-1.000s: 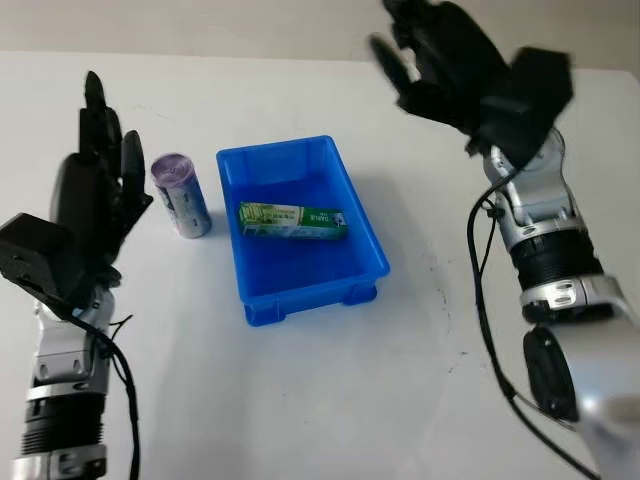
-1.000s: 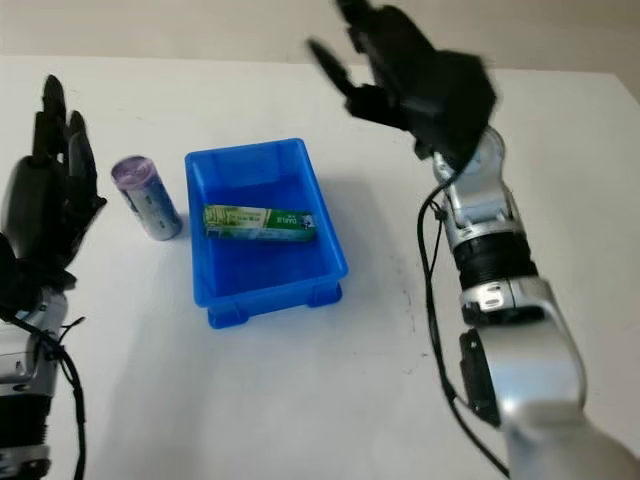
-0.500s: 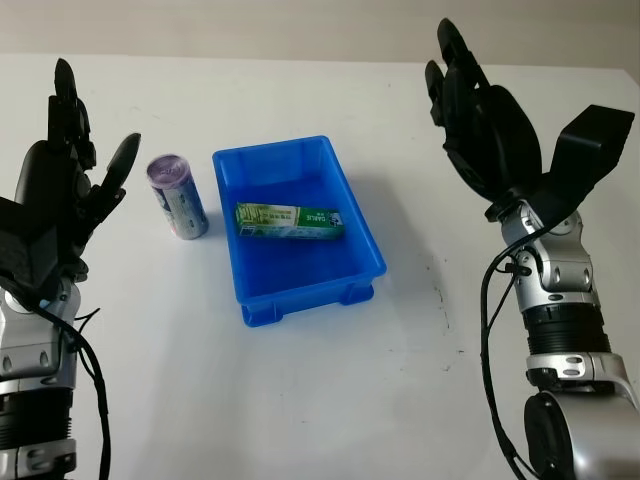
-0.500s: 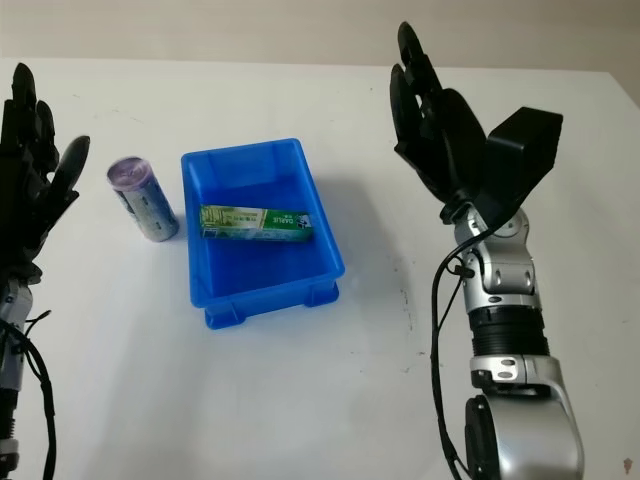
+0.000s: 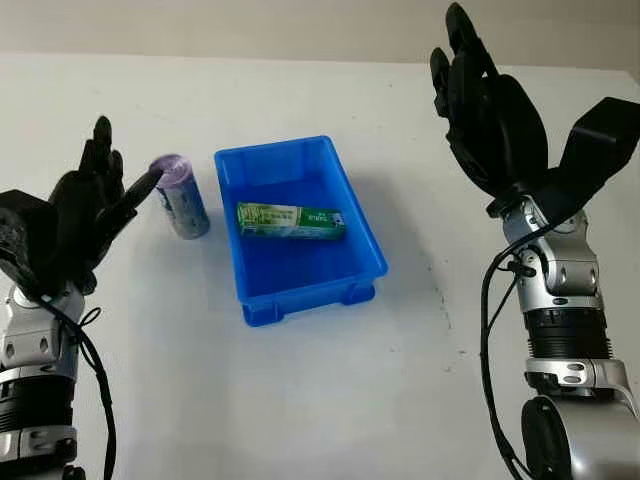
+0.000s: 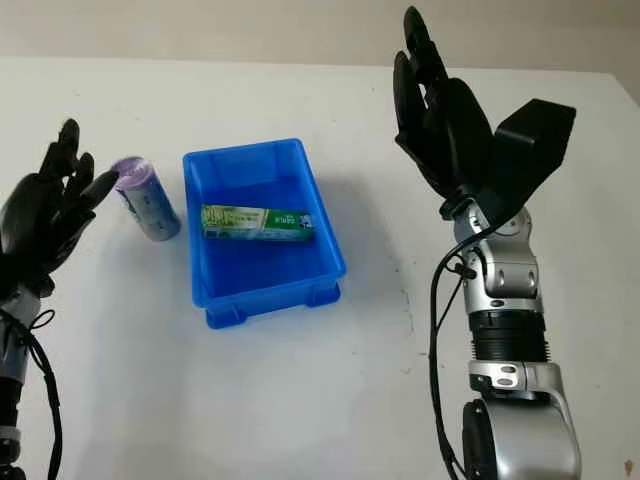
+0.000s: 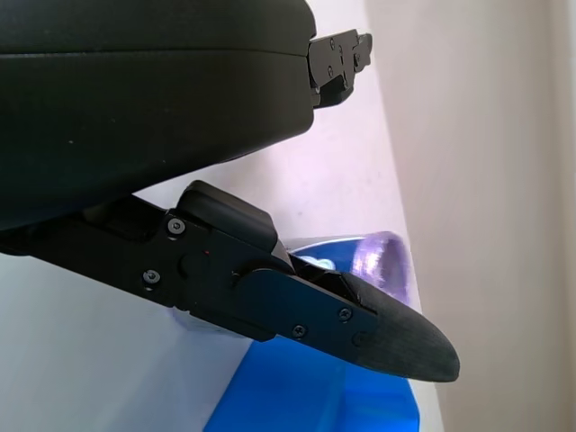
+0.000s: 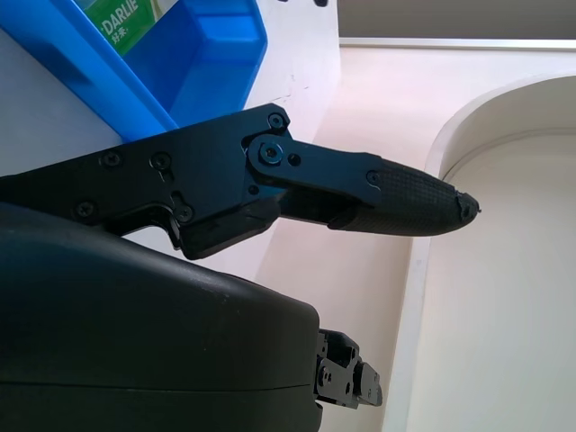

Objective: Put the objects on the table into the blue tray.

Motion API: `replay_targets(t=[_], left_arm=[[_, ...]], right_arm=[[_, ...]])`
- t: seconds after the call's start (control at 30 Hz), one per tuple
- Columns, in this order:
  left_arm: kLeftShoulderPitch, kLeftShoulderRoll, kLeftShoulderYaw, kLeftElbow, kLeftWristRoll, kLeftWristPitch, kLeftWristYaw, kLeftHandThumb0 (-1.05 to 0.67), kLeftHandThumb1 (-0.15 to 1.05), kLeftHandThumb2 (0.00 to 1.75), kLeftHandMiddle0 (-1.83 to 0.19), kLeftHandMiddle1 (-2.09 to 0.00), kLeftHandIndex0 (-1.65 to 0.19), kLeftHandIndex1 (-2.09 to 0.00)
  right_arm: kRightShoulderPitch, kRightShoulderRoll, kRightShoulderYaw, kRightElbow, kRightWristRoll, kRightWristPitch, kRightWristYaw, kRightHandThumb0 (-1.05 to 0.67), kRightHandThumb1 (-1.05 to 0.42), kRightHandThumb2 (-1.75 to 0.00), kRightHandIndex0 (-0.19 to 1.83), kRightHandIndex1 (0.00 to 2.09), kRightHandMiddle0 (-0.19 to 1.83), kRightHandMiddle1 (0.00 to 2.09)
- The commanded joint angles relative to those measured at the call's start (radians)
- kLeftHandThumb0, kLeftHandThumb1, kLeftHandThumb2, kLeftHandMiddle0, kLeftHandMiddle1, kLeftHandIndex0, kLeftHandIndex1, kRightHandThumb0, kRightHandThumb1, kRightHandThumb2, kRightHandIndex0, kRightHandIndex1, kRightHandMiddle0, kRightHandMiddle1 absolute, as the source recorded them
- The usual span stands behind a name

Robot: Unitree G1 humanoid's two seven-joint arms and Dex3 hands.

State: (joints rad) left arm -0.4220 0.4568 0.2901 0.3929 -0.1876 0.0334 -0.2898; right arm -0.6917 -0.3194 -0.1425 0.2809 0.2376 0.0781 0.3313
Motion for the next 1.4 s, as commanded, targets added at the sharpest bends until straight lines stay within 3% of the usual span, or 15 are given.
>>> replay_targets(t=[0.0,0.43,0.57,1.03,1.37], left_arm=[[-0.011,-0.025,0.01,0.01,-0.032,0.016,-0.007,-1.0,1.03,0.07,0.19,0.0,0.19,0.0],[0.04,-0.016,0.008,-0.036,-0.049,0.07,-0.032,-1.05,1.04,0.09,0.19,0.0,0.19,0.0],[0.054,-0.005,0.009,-0.022,-0.059,0.044,-0.09,-1.01,1.03,0.07,0.19,0.0,0.19,0.0],[0.108,-0.002,-0.011,-0.084,-0.029,-0.057,-0.119,-0.99,0.92,0.04,0.19,0.0,0.19,0.0],[0.099,-0.033,-0.043,-0.095,0.013,-0.081,-0.063,-0.96,0.9,0.05,0.19,0.0,0.19,0.0]], right_arm=[[-0.005,-0.002,-0.004,-0.015,-0.004,-0.001,0.0,-0.78,-1.05,-0.67,-0.19,0.0,-0.19,0.0],[-0.028,-0.005,-0.007,0.005,-0.01,-0.004,0.007,-0.77,-1.05,-0.69,-0.19,0.0,-0.19,0.0],[-0.033,-0.003,-0.009,0.012,-0.01,-0.003,0.007,-0.77,-1.05,-0.68,-0.19,0.0,-0.19,0.0],[-0.032,-0.005,-0.011,0.018,-0.024,-0.009,0.008,-0.77,-1.05,-0.7,-0.19,0.0,-0.19,0.0],[-0.034,0.002,-0.017,0.026,-0.02,-0.016,0.004,-0.76,-1.05,-0.69,-0.19,0.0,-0.19,0.0]])
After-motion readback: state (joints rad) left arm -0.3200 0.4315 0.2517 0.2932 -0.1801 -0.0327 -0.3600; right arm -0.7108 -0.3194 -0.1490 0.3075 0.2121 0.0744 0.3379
